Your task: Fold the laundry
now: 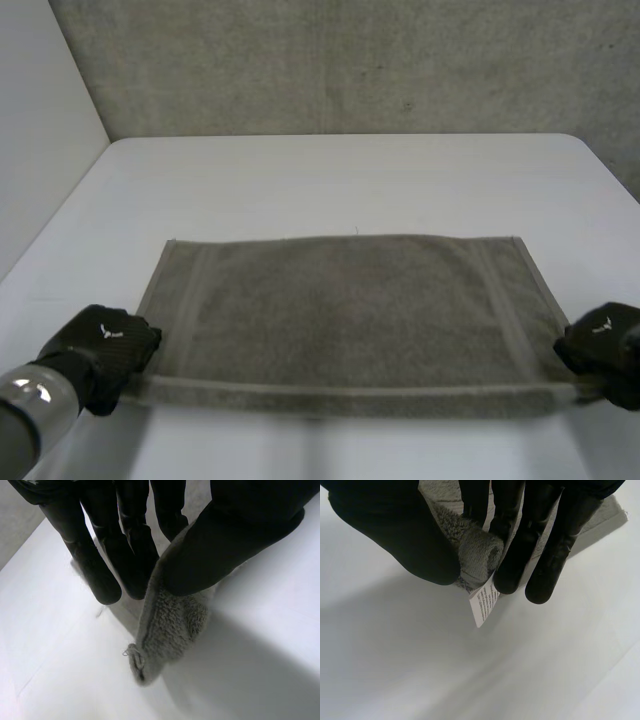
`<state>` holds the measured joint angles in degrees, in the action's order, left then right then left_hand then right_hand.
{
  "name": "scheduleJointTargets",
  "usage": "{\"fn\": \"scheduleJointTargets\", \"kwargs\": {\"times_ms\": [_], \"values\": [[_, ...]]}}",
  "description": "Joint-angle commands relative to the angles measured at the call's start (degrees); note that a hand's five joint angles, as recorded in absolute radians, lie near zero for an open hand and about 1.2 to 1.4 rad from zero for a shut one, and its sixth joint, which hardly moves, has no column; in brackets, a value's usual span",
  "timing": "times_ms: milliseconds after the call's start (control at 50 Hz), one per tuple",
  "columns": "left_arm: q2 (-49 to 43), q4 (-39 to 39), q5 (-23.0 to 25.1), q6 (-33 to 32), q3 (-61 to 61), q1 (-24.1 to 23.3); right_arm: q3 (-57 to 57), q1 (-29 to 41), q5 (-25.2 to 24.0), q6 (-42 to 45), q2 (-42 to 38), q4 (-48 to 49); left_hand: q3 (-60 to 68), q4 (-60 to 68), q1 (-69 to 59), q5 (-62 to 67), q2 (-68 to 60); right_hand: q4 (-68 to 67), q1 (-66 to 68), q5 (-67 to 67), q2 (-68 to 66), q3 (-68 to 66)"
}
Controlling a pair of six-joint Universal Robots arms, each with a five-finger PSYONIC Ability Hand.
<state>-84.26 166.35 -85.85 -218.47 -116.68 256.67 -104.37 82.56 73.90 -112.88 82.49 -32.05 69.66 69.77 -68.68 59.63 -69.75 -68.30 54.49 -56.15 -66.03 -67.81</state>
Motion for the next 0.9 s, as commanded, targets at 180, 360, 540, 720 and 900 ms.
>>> {"fn": "scheduleJointTargets", "kwargs": {"times_ms": [180, 360, 540, 720, 900], "values": [[-18.2, 16.0, 3.4, 0.0, 12.4, 0.2, 11.4, 5.7, 0.8, -16.9, -9.3, 14.2, 10.3, 10.2, -11.3, 10.4, -10.2, -11.7, 25.5, -13.9, -14.0, -12.2], [-34.4, 20.6, -0.8, 0.7, 27.7, -0.9, 25.8, 13.2, 9.5, -21.1, -23.3, 20.7, 10.3, 10.2, -11.3, 10.4, -10.2, -11.7, 25.5, -13.9, -14.0, -12.2], [-42.6, 25.2, -1.2, 0.5, 38.9, -2.4, 37.4, 16.8, 14.0, -20.8, -34.7, 26.3, 10.3, 10.2, -11.3, 10.4, -10.2, -11.7, 25.5, -13.9, -14.0, -12.2], [-47.8, 26.0, -1.0, 0.1, 43.6, -4.0, 43.5, 19.0, 16.8, -20.7, -40.6, 26.8, 1.0, 0.9, -2.0, 1.1, -0.9, 12.9, 0.9, 10.8, 10.7, 12.4], [-46.0, 26.6, -6.2, 0.0, 43.6, -4.7, 43.4, 19.8, 24.9, -21.2, -35.0, 35.7, -59.6, -59.7, 58.6, -59.6, 59.7, 58.3, -44.5, 56.1, 56.0, 57.8]]}}
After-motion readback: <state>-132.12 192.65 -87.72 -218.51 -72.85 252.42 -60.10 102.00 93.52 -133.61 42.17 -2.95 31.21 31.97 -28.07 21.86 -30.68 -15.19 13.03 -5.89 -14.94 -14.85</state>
